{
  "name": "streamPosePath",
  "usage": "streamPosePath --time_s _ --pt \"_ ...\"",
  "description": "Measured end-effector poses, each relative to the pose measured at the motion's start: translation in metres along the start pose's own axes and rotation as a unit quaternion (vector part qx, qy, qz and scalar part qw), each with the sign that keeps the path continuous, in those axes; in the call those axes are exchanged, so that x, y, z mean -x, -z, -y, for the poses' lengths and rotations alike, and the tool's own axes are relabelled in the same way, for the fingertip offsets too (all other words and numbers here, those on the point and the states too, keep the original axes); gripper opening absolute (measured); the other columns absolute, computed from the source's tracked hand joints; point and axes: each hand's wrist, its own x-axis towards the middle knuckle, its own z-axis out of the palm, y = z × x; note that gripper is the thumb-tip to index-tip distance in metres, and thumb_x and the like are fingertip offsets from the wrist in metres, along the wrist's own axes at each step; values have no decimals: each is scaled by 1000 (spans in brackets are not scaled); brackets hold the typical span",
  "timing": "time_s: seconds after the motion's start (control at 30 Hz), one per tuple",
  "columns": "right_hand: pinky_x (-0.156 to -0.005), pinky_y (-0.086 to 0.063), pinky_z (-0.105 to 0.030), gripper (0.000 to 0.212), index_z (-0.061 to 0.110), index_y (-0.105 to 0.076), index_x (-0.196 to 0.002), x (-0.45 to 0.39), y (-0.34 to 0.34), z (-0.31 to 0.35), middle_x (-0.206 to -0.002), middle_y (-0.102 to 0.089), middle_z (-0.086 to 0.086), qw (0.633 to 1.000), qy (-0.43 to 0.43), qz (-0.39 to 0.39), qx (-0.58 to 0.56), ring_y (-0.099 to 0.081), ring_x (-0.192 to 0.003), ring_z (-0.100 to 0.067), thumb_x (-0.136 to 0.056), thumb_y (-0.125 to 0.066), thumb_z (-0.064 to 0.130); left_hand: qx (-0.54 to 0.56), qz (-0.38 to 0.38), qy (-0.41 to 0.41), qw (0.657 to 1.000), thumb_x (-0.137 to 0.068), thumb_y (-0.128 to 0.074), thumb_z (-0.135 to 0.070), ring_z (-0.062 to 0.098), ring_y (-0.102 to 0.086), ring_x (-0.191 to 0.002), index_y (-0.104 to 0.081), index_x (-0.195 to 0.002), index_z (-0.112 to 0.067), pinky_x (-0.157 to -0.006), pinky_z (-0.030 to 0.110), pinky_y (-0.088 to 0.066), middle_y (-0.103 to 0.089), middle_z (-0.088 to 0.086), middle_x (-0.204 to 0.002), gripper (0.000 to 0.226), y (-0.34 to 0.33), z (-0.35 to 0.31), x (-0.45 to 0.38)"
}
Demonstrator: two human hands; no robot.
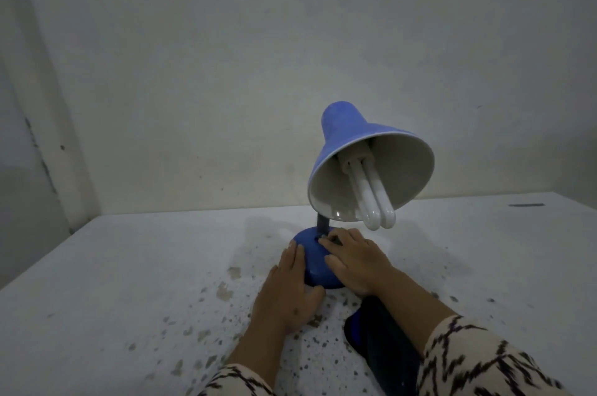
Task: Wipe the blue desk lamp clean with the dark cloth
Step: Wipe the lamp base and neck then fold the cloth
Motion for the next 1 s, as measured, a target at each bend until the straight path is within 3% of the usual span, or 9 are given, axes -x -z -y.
streamPosePath --time_s 0.2,0.4,0.6,0.73,0.87,1.0 --pt "-107 -32 -45 46 17 -32 -140 -2 7 -22 -146 -28 -3 993 -62 20 -94 -28 -128 -25 -95 -33 27 -12 -5 -1 1000 -93 -46 -34 14 -3 -147 7 -149 -15 -118 27 -7 10 -1 -159 80 -2 1 1" --pt "-101 -35 -51 44 26 -37 -132 -24 2 -27 -141 -37 -10 986 -119 29 -115 -38 -122 -32 -90 -34 37 -11 -4 -4 1000 -92 -46 -37 14 -2 -148 6 -150 -16 -119 28 -7 9 -2 -159 80 -2 1 -1" --pt "-110 -28 -39 45 19 -39 -137 -3 4 -19 -148 -35 4 992 -38 16 -122 -29 -131 -26 -93 -40 28 -18 -8 -7 1000 -92 -45 -37 14 -2 -148 5 -150 -15 -120 29 -7 9 -1 -159 80 -3 0 0" --pt "-111 -23 -29 61 25 -41 -138 13 8 -5 -146 -39 5 990 -3 11 -137 -30 -131 -14 -79 -33 40 -22 -10 -5 1000 -92 -45 -37 13 0 -148 6 -150 -15 -119 27 -4 9 0 -159 80 -3 -1 0" --pt "-112 -21 -35 64 30 -36 -139 8 10 8 -145 -37 -2 994 13 29 -102 -31 -130 -20 -77 -26 39 -19 -11 -3 1000 -92 -46 -37 13 0 -148 5 -150 -16 -118 26 -5 8 -1 -159 80 -2 -1 0" --pt "-108 -22 -39 44 26 -37 -137 0 18 20 -140 -38 -11 996 -6 45 -77 -32 -126 -27 -93 -30 24 2 -10 -8 1000 -89 -47 -34 12 -2 -147 4 -150 -18 -118 26 -7 6 -3 -160 81 -2 -1 -1"
